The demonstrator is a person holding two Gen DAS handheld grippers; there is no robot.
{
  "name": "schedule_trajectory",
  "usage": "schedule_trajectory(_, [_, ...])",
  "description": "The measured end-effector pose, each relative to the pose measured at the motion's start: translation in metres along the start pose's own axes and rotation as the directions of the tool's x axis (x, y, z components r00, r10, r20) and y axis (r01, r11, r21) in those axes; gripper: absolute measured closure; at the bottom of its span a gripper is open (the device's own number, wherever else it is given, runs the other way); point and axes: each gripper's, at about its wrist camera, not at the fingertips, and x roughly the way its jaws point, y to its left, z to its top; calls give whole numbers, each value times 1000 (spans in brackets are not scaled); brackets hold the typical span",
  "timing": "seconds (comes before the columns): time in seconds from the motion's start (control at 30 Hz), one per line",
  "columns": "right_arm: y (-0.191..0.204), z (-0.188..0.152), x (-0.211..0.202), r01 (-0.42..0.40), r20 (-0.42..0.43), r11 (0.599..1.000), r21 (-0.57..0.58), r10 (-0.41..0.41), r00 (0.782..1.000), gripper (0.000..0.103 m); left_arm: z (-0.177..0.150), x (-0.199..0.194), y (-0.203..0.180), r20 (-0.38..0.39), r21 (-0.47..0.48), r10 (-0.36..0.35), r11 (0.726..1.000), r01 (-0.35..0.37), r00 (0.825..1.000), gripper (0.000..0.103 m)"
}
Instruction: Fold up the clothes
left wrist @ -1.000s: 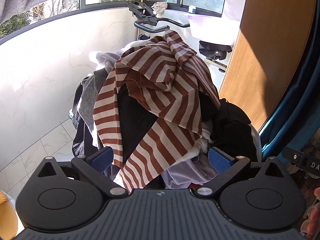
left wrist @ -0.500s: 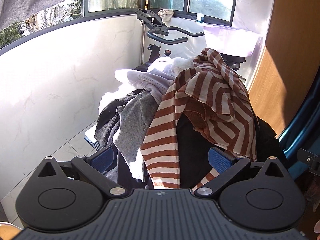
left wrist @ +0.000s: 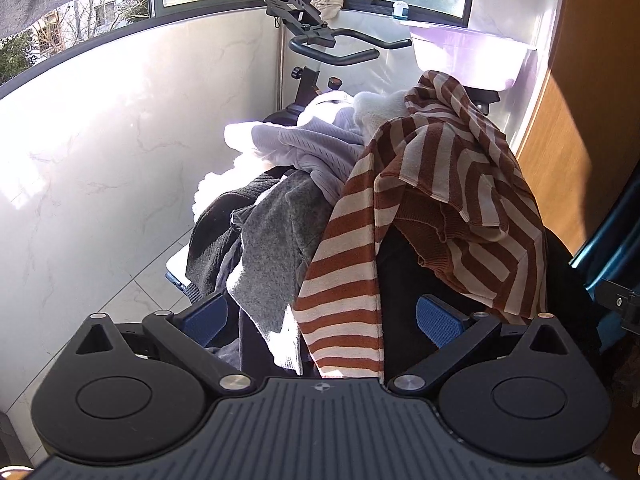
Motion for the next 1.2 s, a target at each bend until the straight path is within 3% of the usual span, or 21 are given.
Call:
schedule_trajectory(0.27, [29, 33, 62, -53, -6, 998, -38, 53, 999, 1, 51, 58, -7, 4, 51, 15, 999, -15, 1000, 0])
schedule_trajectory(0.37, [36, 42, 86, -61, 4, 997, -53, 61, 998, 1, 62, 80, -11, 4, 68, 8, 998, -8, 1000, 0])
schedule_trajectory(0.6, [41, 46, 145, -54, -66, 996, -72, 49, 997, 1, 72, 127, -21, -15, 138, 29, 990, -27, 999, 0])
schedule_trajectory(0.77, [45, 43, 161, -55, -91, 997, -52, 50, 995, 1, 72, 149, -19, -38, 175, -17, 984, 24, 999, 0])
schedule_trajectory(0.93, [64, 38, 161, 30, -42, 991, -129, -36, 998, 1, 78, 159, -20, -55, 283, -65, 956, 78, 996, 0])
schedule_trajectory(1.1, [73, 31, 160, 117, -47, 993, -31, -118, 992, 1, 81, 165, -20, -76, 367, -115, 920, 135, 990, 0])
schedule_trajectory(1.2, [71, 28, 160, 129, -64, 991, 34, -127, 990, 1, 86, 174, -14, -122, 338, -157, 922, 190, 980, 0])
